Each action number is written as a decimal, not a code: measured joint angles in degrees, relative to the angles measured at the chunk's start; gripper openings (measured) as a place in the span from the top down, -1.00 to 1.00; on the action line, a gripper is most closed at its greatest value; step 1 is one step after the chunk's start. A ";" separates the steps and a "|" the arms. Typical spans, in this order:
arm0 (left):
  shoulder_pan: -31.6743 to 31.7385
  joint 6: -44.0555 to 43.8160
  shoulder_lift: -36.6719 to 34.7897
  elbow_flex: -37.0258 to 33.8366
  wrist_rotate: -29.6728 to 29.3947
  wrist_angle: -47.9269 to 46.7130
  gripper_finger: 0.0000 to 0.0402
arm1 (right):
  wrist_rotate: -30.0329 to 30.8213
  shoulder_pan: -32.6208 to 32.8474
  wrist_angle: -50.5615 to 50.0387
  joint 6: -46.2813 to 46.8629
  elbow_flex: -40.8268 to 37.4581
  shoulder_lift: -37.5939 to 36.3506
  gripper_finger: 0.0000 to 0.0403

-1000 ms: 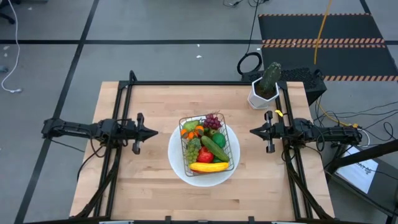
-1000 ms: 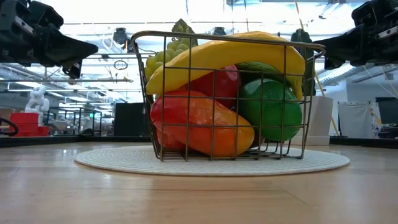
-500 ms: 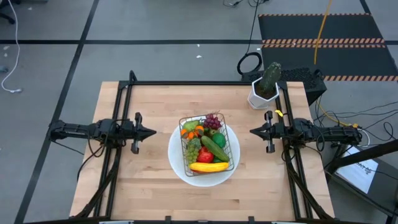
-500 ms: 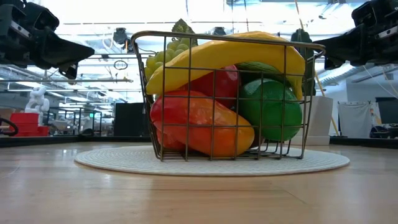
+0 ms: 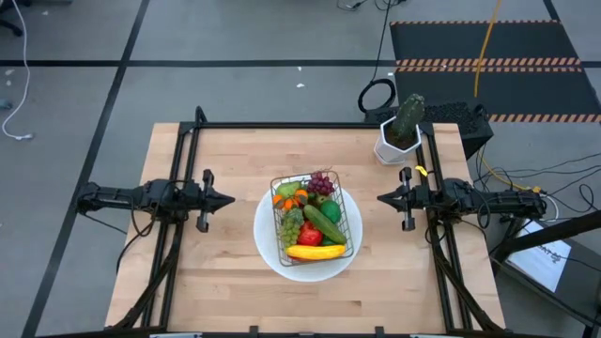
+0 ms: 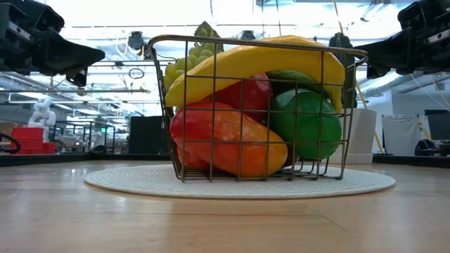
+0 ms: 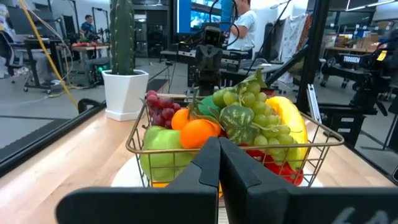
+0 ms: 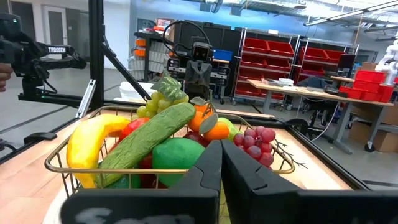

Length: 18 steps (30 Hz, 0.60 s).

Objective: Build produce basket
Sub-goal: Return to Home Position

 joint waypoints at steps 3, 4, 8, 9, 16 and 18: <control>0.00 -0.02 -0.01 0.00 0.26 -0.04 1.00 | -0.01 0.00 -0.01 0.00 0.00 0.00 1.00; 0.00 -0.05 -0.02 0.00 0.63 -0.05 1.00 | 0.00 0.00 -0.01 -0.01 0.00 0.00 1.00; 0.00 -0.15 0.00 -0.02 3.65 -0.35 0.99 | -0.02 0.00 -0.01 0.00 0.00 0.00 1.00; 0.00 -0.13 0.00 -0.02 3.72 -0.35 0.98 | 0.00 0.00 0.00 0.00 0.01 0.00 1.00; 0.00 -0.14 0.00 -0.04 3.45 -0.28 0.98 | 0.00 0.00 -0.01 0.00 0.00 0.00 1.00; 0.00 -0.13 0.00 -0.04 3.43 -0.28 0.98 | -0.01 0.00 -0.01 0.00 0.00 0.00 1.00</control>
